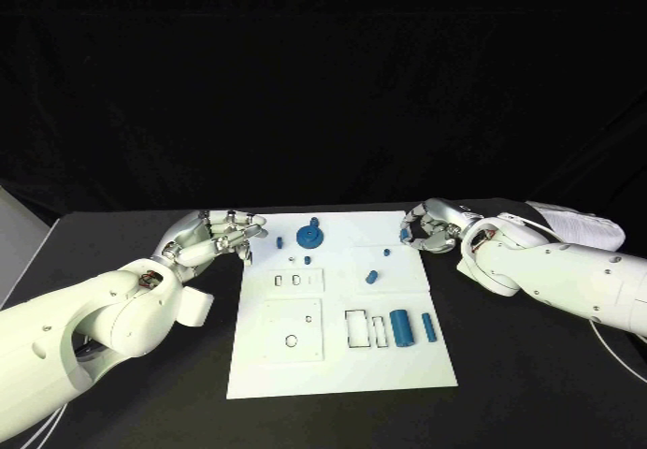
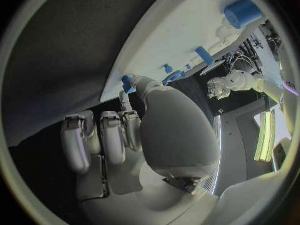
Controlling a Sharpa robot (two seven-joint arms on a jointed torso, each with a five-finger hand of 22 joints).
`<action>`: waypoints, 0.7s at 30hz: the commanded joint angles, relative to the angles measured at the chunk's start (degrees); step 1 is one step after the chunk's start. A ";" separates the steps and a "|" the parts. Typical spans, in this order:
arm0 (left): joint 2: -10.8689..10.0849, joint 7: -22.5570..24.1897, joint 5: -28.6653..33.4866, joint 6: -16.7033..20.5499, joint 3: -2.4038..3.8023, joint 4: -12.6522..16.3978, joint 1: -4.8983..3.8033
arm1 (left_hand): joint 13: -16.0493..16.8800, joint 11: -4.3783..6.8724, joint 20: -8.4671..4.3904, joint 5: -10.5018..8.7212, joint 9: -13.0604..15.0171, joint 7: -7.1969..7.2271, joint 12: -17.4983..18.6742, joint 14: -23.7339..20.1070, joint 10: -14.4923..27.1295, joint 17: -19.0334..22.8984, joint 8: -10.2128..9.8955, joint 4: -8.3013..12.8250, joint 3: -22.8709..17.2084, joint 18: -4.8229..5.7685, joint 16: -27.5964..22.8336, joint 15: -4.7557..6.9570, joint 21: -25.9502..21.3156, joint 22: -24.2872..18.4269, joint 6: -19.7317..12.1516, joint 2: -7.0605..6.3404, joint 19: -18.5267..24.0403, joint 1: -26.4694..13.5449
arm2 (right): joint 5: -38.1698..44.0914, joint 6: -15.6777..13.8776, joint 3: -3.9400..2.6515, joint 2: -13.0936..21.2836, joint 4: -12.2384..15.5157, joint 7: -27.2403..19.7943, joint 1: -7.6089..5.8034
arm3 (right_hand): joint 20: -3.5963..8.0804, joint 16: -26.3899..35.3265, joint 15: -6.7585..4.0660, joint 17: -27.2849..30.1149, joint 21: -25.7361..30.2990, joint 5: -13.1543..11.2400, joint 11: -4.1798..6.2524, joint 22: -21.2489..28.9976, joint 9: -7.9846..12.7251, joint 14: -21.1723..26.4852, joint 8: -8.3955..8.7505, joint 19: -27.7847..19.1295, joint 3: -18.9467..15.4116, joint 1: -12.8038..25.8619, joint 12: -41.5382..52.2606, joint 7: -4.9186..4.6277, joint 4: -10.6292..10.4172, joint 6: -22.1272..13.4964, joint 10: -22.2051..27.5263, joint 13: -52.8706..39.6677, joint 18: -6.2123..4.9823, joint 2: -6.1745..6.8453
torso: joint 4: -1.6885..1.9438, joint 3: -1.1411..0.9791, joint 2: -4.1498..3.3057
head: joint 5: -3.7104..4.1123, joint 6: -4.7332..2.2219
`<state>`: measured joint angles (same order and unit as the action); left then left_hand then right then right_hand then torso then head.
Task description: Assemble the parts on the task board
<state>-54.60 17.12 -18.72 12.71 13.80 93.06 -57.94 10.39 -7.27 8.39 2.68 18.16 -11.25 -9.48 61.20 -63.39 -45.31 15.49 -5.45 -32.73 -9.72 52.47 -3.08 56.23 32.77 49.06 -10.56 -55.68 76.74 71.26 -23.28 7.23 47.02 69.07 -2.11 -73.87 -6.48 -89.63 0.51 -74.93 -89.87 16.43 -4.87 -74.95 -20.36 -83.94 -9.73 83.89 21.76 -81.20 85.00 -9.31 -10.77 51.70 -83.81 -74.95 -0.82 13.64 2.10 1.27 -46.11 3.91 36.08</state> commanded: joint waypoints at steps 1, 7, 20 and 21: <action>0.01 0.26 -0.20 -0.93 0.04 0.19 0.00 | 0.09 0.02 0.10 0.18 0.05 0.01 -0.39 -0.22 0.46 0.05 -0.12 0.25 0.04 -0.86 -0.19 0.00 -0.20 -0.08 -0.39 0.31 0.28 -0.36 | 0.49 1.55 0.06 -0.17 0.10 -0.05 0.11 | 0.05 -0.37 -0.13 -15.07 -0.13 0.36 0.15 -15.05 -0.05 -6.06 -0.29 6.11 0.29 0.16 0.39 -0.07 0.05 0.45 -0.67 -9.66 0.82 -0.52 | 0.00 0.01 -0.03 | -0.02 0.03; -0.04 0.18 -0.21 -0.91 0.04 0.24 0.00 | 0.10 0.03 0.10 0.19 0.06 0.01 -0.39 -0.21 0.48 0.07 -0.12 0.27 0.02 -0.86 -0.21 0.00 -0.20 -0.09 -0.40 0.34 0.29 -0.35 | 0.49 1.74 0.06 -0.24 0.11 0.05 0.11 | 0.17 -0.37 -0.28 -15.07 -0.13 0.38 0.26 -15.05 -0.08 -6.06 -0.42 6.11 0.49 0.19 0.50 0.06 0.00 0.71 -0.82 -9.79 0.82 -0.64 | -0.03 -0.06 -0.02 | -0.08 0.13; -0.02 0.09 -0.28 -0.82 0.04 0.19 0.00 | 0.11 0.00 0.10 0.19 0.07 -0.03 -0.38 -0.19 0.54 0.10 -0.14 0.31 -0.01 -0.86 -0.25 0.00 -0.20 -0.10 -0.46 0.36 0.30 -0.34 | 0.47 1.49 0.06 -0.36 0.06 -0.22 0.11 | 1.77 -0.37 -2.08 -15.07 -0.13 0.96 1.94 -15.05 -1.23 -6.06 -3.47 6.11 2.61 0.88 1.05 2.00 -0.41 4.89 -1.66 -10.45 0.82 -2.66 | -0.01 -0.09 -0.04 | -0.04 0.18; 0.00 0.09 -0.29 -0.81 0.04 0.16 0.00 | 0.11 0.00 0.10 0.19 0.07 -0.03 -0.38 -0.18 0.55 0.10 -0.14 0.31 -0.01 -0.86 -0.25 0.00 -0.20 -0.10 -0.46 0.36 0.30 -0.34 | 0.46 1.38 0.06 -0.37 0.06 -0.27 0.11 | 1.89 -0.37 -2.20 -15.07 -0.13 1.14 2.03 -15.05 -1.31 -6.06 -3.64 6.11 2.69 1.08 1.07 2.10 -0.56 5.00 -1.70 -10.47 0.82 -2.87 | -0.01 -0.09 -0.04 | -0.04 0.18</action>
<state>-54.71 16.99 -18.81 12.71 13.79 93.12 -57.93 10.43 -7.27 8.40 2.68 18.15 -11.25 -9.48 61.20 -63.39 -45.26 15.49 -5.45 -32.73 -9.72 52.47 -3.08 56.23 32.72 49.06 -10.56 -55.69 76.74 71.24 -22.81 7.18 46.79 69.04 -2.02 -73.92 -4.83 -89.63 -1.38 -74.92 -89.87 17.40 -3.11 -74.94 -21.32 -84.12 -13.05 84.08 24.23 -79.92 85.90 -7.29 -11.32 56.30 -84.10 -74.93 -0.82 11.25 2.09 1.19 -46.13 3.86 36.29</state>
